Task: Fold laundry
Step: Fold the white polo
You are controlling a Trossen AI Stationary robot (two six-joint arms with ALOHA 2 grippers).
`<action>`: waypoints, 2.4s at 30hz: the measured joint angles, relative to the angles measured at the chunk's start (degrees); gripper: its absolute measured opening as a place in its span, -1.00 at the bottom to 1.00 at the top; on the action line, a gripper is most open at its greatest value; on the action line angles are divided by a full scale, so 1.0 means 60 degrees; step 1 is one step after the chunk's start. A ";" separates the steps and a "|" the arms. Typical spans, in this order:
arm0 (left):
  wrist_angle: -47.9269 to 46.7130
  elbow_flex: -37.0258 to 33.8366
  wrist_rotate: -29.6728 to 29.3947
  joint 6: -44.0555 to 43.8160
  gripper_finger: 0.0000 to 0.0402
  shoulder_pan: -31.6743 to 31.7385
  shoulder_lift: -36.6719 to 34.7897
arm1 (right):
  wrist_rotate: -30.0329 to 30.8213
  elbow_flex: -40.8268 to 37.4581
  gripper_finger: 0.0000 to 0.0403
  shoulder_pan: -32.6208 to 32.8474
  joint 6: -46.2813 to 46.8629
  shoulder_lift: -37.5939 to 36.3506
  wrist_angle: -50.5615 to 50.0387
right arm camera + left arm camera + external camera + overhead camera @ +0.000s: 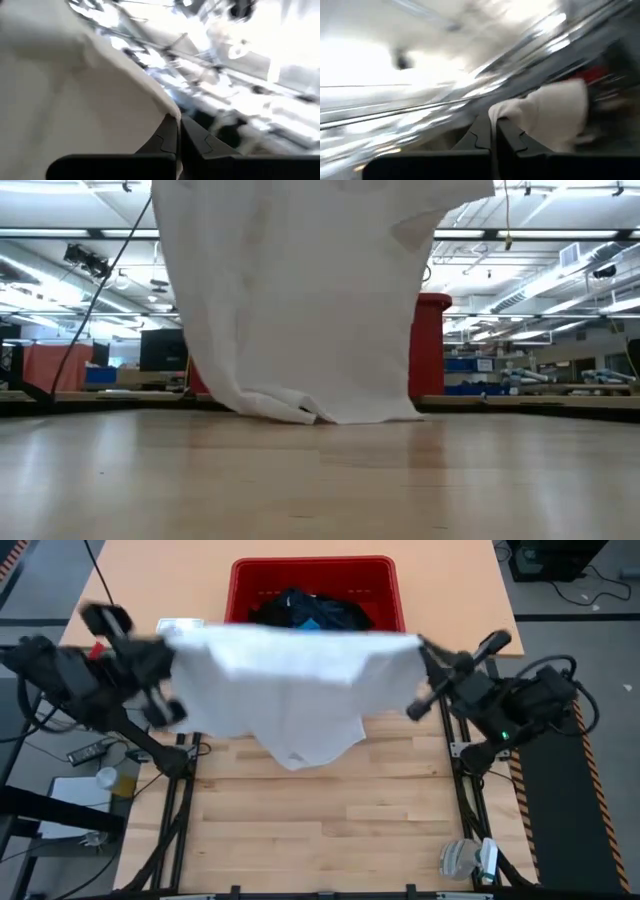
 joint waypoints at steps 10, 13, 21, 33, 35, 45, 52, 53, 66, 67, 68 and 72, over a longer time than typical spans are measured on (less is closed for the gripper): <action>-0.7215 -0.0034 0.1536 -0.5943 -0.98 -0.1947 0.0764 | 0.0845 -0.0027 -0.95 0.3345 0.9868 0.0115 -0.8395; -0.8476 -0.0047 0.1892 -0.7034 -0.98 -0.2016 0.1403 | -0.0991 -0.0220 -0.96 0.3481 1.3263 0.0271 -1.0507; -1.0182 -0.0051 0.2453 -0.8993 -0.98 -0.2001 0.3203 | -0.4573 -0.1256 -0.94 0.3386 1.6531 0.1389 -1.1543; -1.2314 -0.0067 0.3499 -1.0292 -0.98 -0.2262 0.5774 | -0.8323 -0.1554 -0.94 0.3511 1.9509 0.3364 -1.0876; -1.2619 -0.0069 0.3718 -1.0622 -0.98 -0.2339 0.6122 | -0.8726 -0.1563 -0.94 0.3548 1.9873 0.3696 -1.0962; -1.3077 -0.0073 0.3589 -1.1530 -0.98 -0.3031 0.6410 | -0.8945 -0.1561 -0.94 0.3415 1.9884 0.4212 -1.1762; -1.4709 -0.0069 0.1085 -1.2307 -0.98 -0.2426 0.5854 | -0.6019 -0.1554 -0.94 0.2496 2.1441 0.3864 -1.4866; -1.5141 -0.0069 0.0734 -1.2602 -0.98 -0.2250 0.5849 | -0.5803 -0.1554 -0.94 0.2322 2.1659 0.3883 -1.5174; -1.5398 -0.3667 -0.1527 -1.3028 -0.98 0.0750 0.5100 | -0.3797 -0.2078 -0.93 0.0073 2.1431 0.3891 -1.6817; -1.5368 -0.4120 -0.1904 -1.3117 -0.98 0.0957 0.4892 | -0.3635 -0.2209 -0.93 -0.0063 2.1186 0.3889 -1.6839; -1.5309 -0.4549 -0.2165 -1.3227 -0.98 0.1166 0.4639 | -0.3534 -0.2338 -0.93 -0.0218 2.0914 0.3889 -1.6835; -1.4543 -0.5921 -0.2634 -1.3140 -0.98 0.2147 0.3502 | -0.2978 -0.2811 -0.93 -0.0944 1.9912 0.3896 -1.6720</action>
